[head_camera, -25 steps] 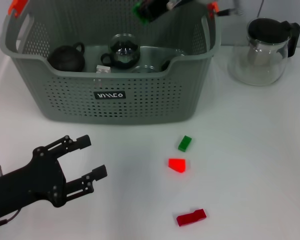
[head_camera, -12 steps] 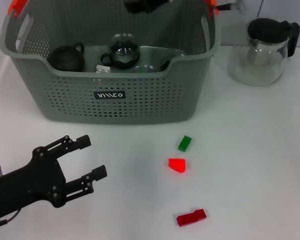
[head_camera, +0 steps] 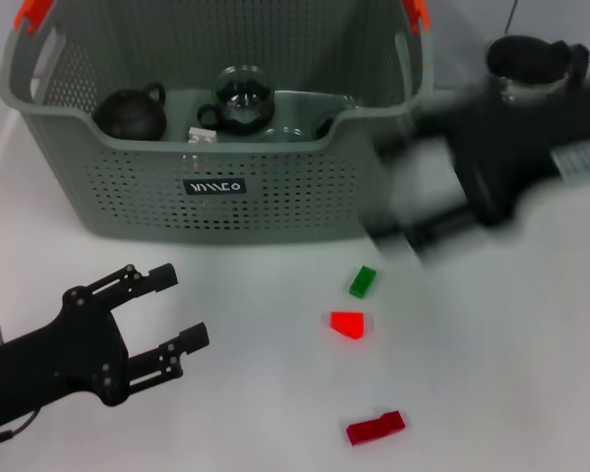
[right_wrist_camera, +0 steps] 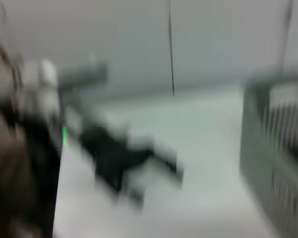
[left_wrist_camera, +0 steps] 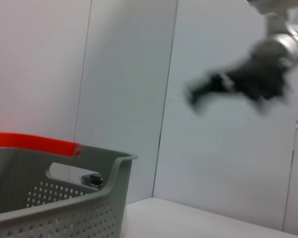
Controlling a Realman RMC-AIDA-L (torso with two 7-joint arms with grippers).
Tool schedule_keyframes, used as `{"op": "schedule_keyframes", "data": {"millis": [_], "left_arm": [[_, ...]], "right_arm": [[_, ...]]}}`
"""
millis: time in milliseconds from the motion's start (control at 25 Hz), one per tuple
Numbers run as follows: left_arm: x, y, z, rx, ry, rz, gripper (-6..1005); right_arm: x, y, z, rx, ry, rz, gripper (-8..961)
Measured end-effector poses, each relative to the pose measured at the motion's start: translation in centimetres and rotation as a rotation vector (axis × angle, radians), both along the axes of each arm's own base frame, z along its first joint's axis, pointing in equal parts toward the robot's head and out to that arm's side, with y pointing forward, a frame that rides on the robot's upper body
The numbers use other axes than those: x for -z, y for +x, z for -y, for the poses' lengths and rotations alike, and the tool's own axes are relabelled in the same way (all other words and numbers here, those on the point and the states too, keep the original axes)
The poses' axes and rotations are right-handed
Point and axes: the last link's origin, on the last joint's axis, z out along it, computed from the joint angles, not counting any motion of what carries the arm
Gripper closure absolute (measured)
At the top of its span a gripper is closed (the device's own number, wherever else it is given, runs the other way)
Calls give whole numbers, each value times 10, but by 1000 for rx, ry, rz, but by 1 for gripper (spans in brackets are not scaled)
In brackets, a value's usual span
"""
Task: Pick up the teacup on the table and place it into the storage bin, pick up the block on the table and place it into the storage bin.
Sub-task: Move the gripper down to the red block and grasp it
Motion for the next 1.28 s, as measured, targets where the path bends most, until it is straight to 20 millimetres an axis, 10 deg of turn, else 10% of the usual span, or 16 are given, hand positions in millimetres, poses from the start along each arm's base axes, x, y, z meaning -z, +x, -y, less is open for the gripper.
{"op": "schedule_keyframes", "data": {"millis": [120, 960, 1280], "left_arm": [[0, 1, -3, 3, 1, -3, 236], [1, 2, -4, 5, -1, 0, 236], [2, 2, -4, 3, 0, -1, 236]], "right_arm": [[4, 29, 8, 98, -9, 221, 68], [134, 36, -35, 213, -28, 632, 96], [166, 30, -41, 120, 31, 641, 371]]}}
